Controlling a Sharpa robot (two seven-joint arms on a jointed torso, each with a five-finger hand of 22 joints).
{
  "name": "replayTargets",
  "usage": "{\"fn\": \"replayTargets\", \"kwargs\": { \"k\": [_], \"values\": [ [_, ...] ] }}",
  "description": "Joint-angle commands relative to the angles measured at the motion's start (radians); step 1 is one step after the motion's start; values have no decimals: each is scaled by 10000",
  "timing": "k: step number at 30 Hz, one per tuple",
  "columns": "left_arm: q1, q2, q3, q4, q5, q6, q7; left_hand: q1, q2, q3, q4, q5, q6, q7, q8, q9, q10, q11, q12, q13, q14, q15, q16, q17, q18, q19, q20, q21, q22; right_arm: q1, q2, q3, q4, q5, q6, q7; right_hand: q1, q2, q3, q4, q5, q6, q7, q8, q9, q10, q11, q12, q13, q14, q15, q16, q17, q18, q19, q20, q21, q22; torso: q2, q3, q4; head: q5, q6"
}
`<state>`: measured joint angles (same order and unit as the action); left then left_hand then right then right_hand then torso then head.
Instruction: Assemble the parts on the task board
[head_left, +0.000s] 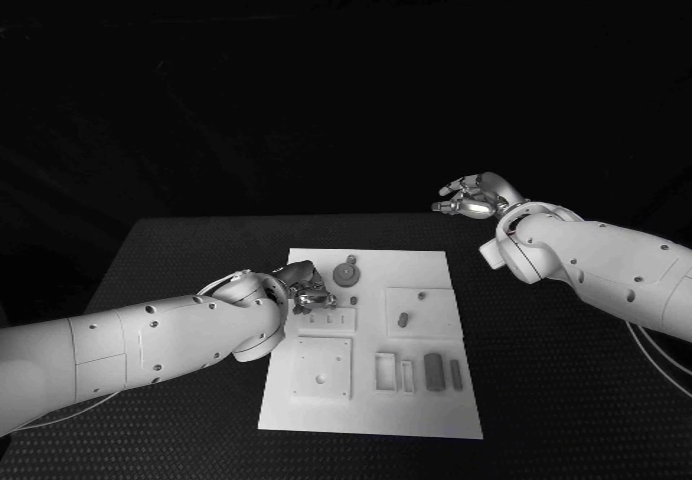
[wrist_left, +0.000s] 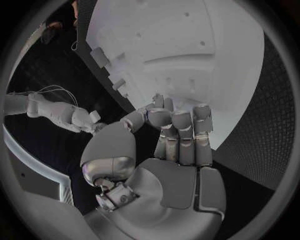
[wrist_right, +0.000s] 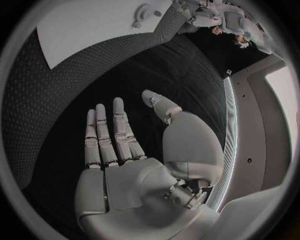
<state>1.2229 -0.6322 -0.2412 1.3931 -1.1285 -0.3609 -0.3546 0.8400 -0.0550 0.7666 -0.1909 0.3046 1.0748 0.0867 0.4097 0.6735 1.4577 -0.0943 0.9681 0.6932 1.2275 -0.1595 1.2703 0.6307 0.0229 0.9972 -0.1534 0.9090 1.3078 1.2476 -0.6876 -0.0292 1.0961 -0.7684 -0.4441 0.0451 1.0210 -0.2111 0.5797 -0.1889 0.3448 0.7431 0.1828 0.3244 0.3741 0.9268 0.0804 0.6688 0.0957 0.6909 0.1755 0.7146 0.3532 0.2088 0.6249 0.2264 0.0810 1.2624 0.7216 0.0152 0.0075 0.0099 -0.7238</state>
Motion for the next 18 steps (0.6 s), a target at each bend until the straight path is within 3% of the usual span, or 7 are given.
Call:
{"fn": "replayTargets", "kwargs": {
  "k": [1, 18],
  "values": [
    [-4, -19, 3, 63, -79, 247, -33, 142, 13, 2, 47, 19, 1666, -1062, 28, 9, -417, -353, 59, -16, 65, -264, 59, -16, -29, 49, -1152, -44, 175, -7, -5, -1, 12, 14, 20, 65, -125, 18, -11, 59, 80, 164, 301, 62, -10, -1601, 947, -32, -12, -28, 33, 15, -15, -99, -85, 17, -56, 20, 5, -6, -4, 5, -6],
    [-152, -85, 4, 36, -318, 389, -77, 165, 4, -29, 93, -20, 1657, -1050, 14, -4, -425, -340, 68, -29, 45, -254, 69, -44, -38, 24, -1147, -46, 181, -24, 9, -5, 6, 21, 50, 50, -149, 17, -22, 84, 165, 161, 302, 62, -23, -1604, 949, -27, -45, -42, 39, 24, -34, -98, -90, 19, -80, 45, 6, -4, -12, 11, -72]
  ]
}}
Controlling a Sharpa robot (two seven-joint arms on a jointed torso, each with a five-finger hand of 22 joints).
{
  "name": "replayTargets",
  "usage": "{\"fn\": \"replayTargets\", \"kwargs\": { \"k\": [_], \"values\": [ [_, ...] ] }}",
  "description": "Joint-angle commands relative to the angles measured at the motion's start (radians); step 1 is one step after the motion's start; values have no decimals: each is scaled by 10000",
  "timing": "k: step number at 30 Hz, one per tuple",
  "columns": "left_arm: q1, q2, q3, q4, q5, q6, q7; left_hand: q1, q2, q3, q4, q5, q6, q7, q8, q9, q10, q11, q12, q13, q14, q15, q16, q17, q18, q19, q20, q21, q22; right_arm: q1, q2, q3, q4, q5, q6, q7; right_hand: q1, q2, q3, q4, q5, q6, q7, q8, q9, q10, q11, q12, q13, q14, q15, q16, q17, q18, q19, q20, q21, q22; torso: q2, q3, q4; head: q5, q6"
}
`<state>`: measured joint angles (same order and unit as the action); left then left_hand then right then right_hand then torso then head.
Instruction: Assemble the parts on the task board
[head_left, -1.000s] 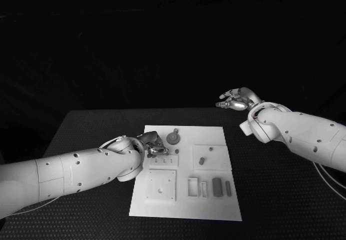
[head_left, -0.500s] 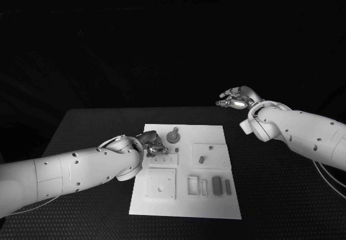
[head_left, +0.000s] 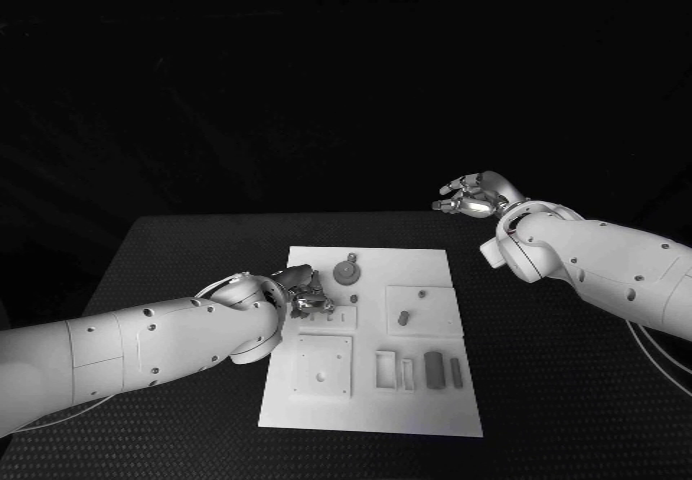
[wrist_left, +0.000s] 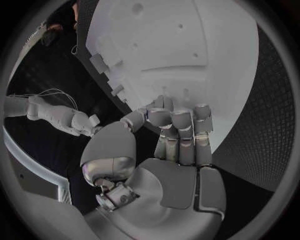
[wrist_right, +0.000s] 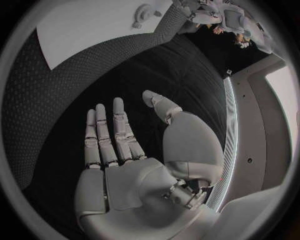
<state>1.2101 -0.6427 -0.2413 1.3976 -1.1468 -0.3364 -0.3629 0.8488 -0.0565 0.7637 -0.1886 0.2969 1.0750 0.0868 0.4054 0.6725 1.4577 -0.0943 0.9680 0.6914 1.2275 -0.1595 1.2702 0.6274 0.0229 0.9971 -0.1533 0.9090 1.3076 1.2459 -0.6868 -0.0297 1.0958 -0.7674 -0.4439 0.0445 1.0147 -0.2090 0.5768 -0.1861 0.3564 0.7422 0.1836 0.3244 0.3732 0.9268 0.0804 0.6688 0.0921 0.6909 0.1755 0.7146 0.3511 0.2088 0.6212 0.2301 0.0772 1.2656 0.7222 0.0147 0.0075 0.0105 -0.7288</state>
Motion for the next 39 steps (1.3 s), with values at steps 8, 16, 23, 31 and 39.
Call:
{"fn": "replayTargets", "kwargs": {
  "k": [8, 16, 23, 31, 39],
  "values": [
    [-91, 60, 5, -66, -97, 104, 23, 80, 13, -13, 93, 42, 1653, -1047, 53, 1, -428, -336, 71, -17, 37, -251, 74, -22, -41, 17, -1146, -47, 183, -23, 10, -2, 0, 13, 56, 56, -87, -2, 5, 57, 80, 168, 293, 63, -19, -1605, 949, -25, -22, -49, 41, 28, -21, -97, -58, -18, -50, 23, -2, 3, -3, -19, -57],
    [-95, 70, 5, -81, -89, 186, 29, 95, -20, -32, 129, -3, 1644, -1040, 41, -9, -436, -329, 71, -31, 22, -250, 77, -45, -43, 6, -1146, -49, 185, -33, 10, -2, -9, 17, 63, 53, -93, -2, -2, 60, 88, 169, 294, 64, -22, -1605, 950, -24, -30, -55, 44, 29, -26, -99, -61, -16, -56, 30, 2, 10, -14, -18, -80],
    [-132, 128, 5, -132, -86, 232, 28, 144, -85, -44, 153, -76, 1633, -1031, 27, -22, -447, -319, 68, -53, 0, -252, 79, -77, -42, -8, -1149, -50, 187, -39, 20, -2, -9, 22, 77, 51, -100, 3, -6, 66, 94, 169, 294, 65, -25, -1605, 950, -22, -37, -60, 46, 30, -31, -100, -64, -14, -61, 35, -1, 11, -10, -27, -97],
    [-164, 138, 5, -135, -81, 383, 29, 186, -136, -60, 169, -151, 1626, -1025, 17, -32, -451, -312, 65, -73, -12, -256, 87, -103, -43, -15, -1151, -48, 187, -47, 12, -3, -22, 31, 92, 40, -106, 6, -11, 70, 98, 168, 295, 65, -28, -1605, 951, -20, -44, -64, 48, 32, -35, -100, -67, -13, -66, 41, -9, 7, -6, -43, -124],
    [-165, 115, 5, -124, -88, 462, 15, 356, -296, -84, 84, -239, 1632, -1020, 10, -50, -446, -306, 74, -110, -31, -261, 117, -151, -40, -34, -1160, -41, 192, -49, 14, -3, -20, 32, 106, 30, -111, 5, -17, 71, 100, 168, 296, 65, -30, -1604, 951, -18, -50, -68, 51, 33, -40, -101, -71, -13, -70, 46, 2, 6, -11, -54, -127]
  ]
}}
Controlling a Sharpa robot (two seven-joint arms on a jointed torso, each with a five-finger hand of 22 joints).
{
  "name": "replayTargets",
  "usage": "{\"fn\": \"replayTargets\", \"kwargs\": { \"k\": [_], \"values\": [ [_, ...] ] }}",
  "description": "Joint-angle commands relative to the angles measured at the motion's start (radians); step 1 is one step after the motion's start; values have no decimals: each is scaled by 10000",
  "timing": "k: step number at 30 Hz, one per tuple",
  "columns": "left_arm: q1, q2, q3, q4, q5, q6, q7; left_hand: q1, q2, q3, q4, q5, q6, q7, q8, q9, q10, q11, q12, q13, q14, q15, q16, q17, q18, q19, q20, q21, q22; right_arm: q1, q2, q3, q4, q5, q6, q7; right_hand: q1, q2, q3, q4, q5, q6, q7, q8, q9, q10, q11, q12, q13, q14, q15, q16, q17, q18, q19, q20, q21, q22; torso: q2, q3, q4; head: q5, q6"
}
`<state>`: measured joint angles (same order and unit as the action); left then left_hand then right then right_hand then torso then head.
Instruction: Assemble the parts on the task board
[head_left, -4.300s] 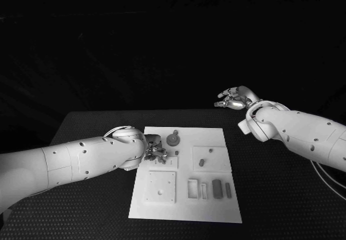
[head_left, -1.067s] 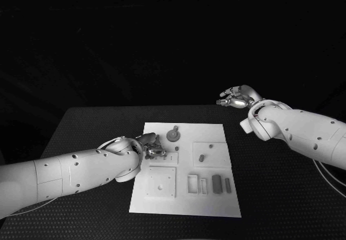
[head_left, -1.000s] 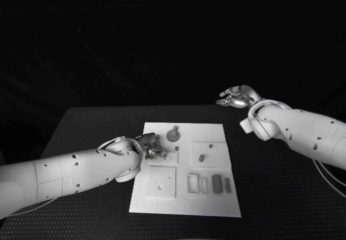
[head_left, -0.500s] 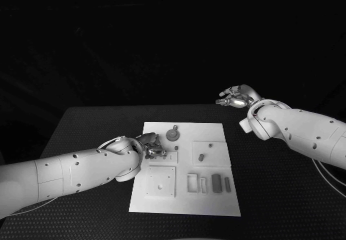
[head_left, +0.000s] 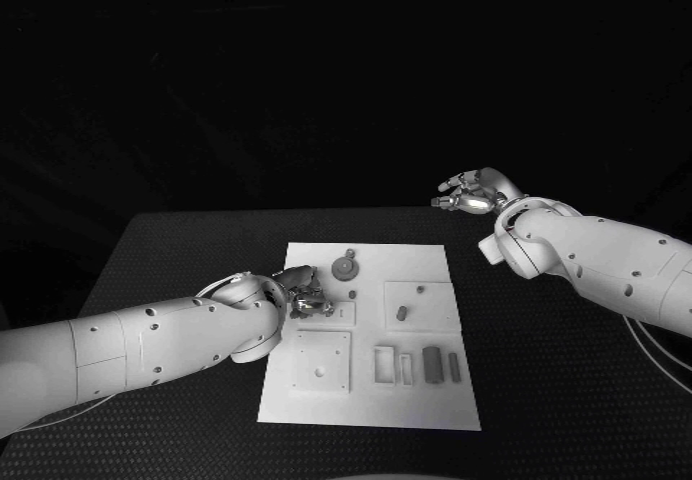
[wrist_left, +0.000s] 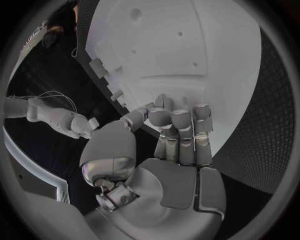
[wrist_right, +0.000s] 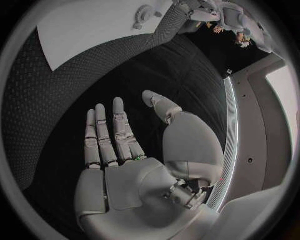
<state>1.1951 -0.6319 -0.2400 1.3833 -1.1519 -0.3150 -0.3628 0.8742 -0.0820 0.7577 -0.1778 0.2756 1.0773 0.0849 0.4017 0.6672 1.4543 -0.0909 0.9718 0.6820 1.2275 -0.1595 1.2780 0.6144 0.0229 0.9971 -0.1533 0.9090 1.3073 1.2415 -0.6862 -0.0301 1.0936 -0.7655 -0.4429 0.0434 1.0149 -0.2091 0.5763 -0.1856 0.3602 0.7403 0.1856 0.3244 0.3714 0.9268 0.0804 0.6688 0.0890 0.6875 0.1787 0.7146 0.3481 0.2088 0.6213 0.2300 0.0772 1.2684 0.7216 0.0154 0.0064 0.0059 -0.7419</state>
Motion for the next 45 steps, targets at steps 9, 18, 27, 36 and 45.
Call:
{"fn": "replayTargets", "kwargs": {
  "k": [9, 18, 27, 36, 45],
  "values": [
    [-16, -1, -8, 34, -99, 357, 0, 541, -457, -78, -295, -54, 1632, -997, 47, -28, -403, -333, 66, -84, -54, -259, 112, -112, -45, -37, -1165, -27, 187, -7, 19, 0, -9, 16, 122, 36, -120, 4, -21, 70, 61, 186, 277, 66, -16, -1604, 951, -16, -26, -44, 22, 33, -15, -102, -79, -10, -76, 23, 5, -5, 10, -13, 3],
    [-17, -1, -8, 38, -179, 359, -9, 720, -610, -113, -358, -1, 1639, -1002, 66, -83, -369, -339, 123, -95, -28, -254, 192, -134, -46, -9, -1169, -10, 186, -14, 37, 0, -14, 31, 140, 35, -139, 10, -33, 83, 64, 184, 279, 66, -21, -1605, 953, -14, -37, -53, 27, 36, -23, -104, -86, -7, -82, 31, 7, -2, 7, 1, 34],
    [-17, 2, -7, 26, -194, 313, -33, 672, -494, -204, -276, 273, 1707, -1026, 166, -185, -351, -362, 247, -83, 3, -251, 328, -150, -52, 30, -1168, 28, 191, -18, 45, 0, -18, 31, 141, 32, -147, 18, -37, 91, 72, 182, 279, 65, -24, -1606, 953, -13, -45, -59, 30, 37, -28, -104, -90, -6, -86, 37, 4, -1, 9, 10, 19],
    [-17, -6, -5, 14, 105, 549, 8, 89, 138, -313, -456, 509, 1725, -1058, 357, -360, -398, -397, 462, -69, -10, -251, 517, -197, -51, -16, -1164, 66, 200, -22, 49, 0, -32, 32, 160, 8, -134, 25, -33, 85, 82, 180, 279, 65, -28, -1607, 952, -11, -54, -65, 31, 41, -33, -102, -96, -9, -89, 44, 7, 1, -4, 20, 6],
    [-16, 17, -4, 0, 300, 896, 39, -971, 938, -215, -712, 531, 1707, -1081, 612, -550, -453, -414, 678, -88, -59, -245, 690, -259, -56, -84, -1155, 95, 197, -25, 51, -1, -33, 32, 167, 1, -111, 35, -23, 71, 91, 179, 278, 66, -33, -1607, 951, -8, -64, -72, 33, 44, -40, -101, -103, -11, -93, 52, 4, 1, -1, 27, -2]
  ]
}}
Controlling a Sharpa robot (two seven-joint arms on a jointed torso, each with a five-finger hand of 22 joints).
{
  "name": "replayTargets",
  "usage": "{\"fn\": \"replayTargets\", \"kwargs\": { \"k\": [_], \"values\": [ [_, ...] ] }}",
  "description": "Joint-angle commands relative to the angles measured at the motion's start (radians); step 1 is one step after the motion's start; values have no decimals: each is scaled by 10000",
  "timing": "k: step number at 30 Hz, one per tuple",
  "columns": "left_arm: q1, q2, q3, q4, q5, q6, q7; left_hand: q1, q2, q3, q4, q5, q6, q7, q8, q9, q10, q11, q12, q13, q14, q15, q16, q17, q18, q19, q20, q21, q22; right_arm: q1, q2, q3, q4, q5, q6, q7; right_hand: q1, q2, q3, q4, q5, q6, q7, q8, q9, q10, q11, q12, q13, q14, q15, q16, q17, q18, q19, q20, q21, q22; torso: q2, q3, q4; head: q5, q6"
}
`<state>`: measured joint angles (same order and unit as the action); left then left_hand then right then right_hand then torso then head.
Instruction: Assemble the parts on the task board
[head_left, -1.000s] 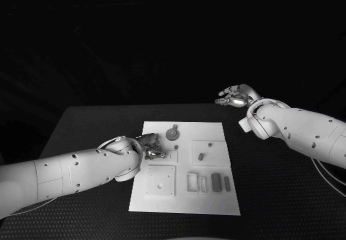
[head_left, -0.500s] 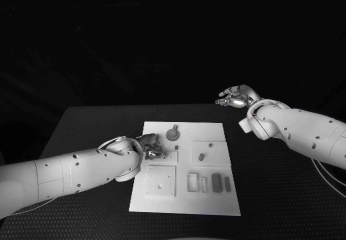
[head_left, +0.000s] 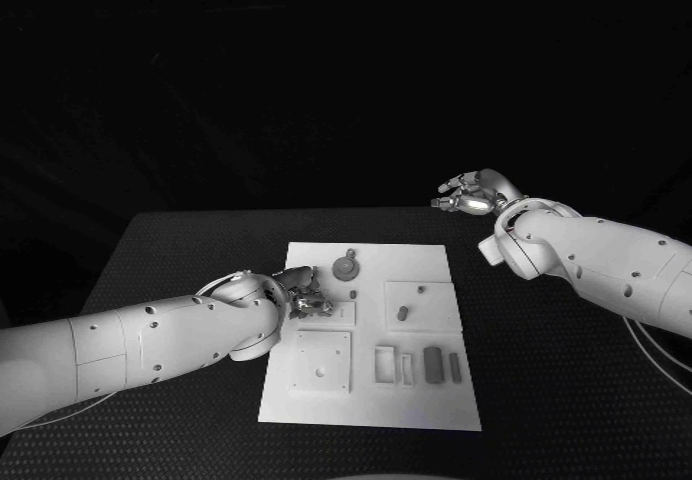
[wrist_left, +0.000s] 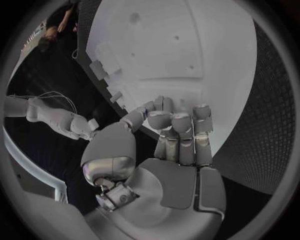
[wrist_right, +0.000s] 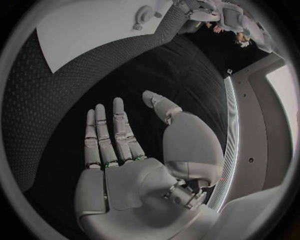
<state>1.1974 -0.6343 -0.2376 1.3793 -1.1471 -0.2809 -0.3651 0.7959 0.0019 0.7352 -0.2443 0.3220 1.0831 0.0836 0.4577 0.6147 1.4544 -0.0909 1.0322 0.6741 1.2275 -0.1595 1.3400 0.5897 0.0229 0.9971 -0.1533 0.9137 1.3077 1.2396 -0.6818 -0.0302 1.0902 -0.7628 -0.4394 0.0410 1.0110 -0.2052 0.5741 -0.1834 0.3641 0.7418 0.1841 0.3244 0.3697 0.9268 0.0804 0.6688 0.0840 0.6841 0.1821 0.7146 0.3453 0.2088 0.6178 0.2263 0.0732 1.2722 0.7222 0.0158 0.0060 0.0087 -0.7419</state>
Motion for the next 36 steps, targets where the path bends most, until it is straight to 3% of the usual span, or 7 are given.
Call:
{"fn": "replayTargets", "kwargs": {
  "k": [1, 26, 36],
  "values": [
    [-39, 44, -28, 40, 254, 608, 61, -302, 163, 25, -36, 69, 1647, -1066, 74, -45, -455, -415, 94, -13, -62, -243, 81, -20, -59, -90, -1152, 48, 191, -6, 6, 0, 3, 4, 131, 25, -68, -3, 1, 46, 56, 163, 293, 66, -17, -1607, 950, -7, -16, -39, 0, 45, -13, -101, -69, 25, -53, 16, -1, 0, 5, -3, -3],
    [-37, 110, -27, -19, 126, 845, -124, -1141, 817, 279, -312, 157, 1658, -1098, 306, -226, -481, -443, 289, -23, -34, -222, 227, -80, -45, -90, -1158, 103, 193, -20, 21, 0, -23, 2, 176, 5, -51, 5, 18, 26, 334, 169, 295, 76, -46, -1602, 952, 17, -76, -76, 17, 73, -56, -105, -103, 37, -61, 64, -8, 1, 6, -1, -34],
    [-32, 177, -25, -76, -121, 1288, -264, -1249, 839, 473, -427, 386, 1688, -1136, 424, -273, -480, -482, 413, 0, 42, -247, 290, -104, -15, -35, -1177, 157, 196, -21, 34, -1, -38, 1, 190, 1, -49, 5, 18, 12, 478, 174, 293, 82, -58, -1597, 952, 30, -97, -91, 24, 87, -75, -106, -119, 42, -64, 85, -3, -1, 4, -11, -39]
  ]
}}
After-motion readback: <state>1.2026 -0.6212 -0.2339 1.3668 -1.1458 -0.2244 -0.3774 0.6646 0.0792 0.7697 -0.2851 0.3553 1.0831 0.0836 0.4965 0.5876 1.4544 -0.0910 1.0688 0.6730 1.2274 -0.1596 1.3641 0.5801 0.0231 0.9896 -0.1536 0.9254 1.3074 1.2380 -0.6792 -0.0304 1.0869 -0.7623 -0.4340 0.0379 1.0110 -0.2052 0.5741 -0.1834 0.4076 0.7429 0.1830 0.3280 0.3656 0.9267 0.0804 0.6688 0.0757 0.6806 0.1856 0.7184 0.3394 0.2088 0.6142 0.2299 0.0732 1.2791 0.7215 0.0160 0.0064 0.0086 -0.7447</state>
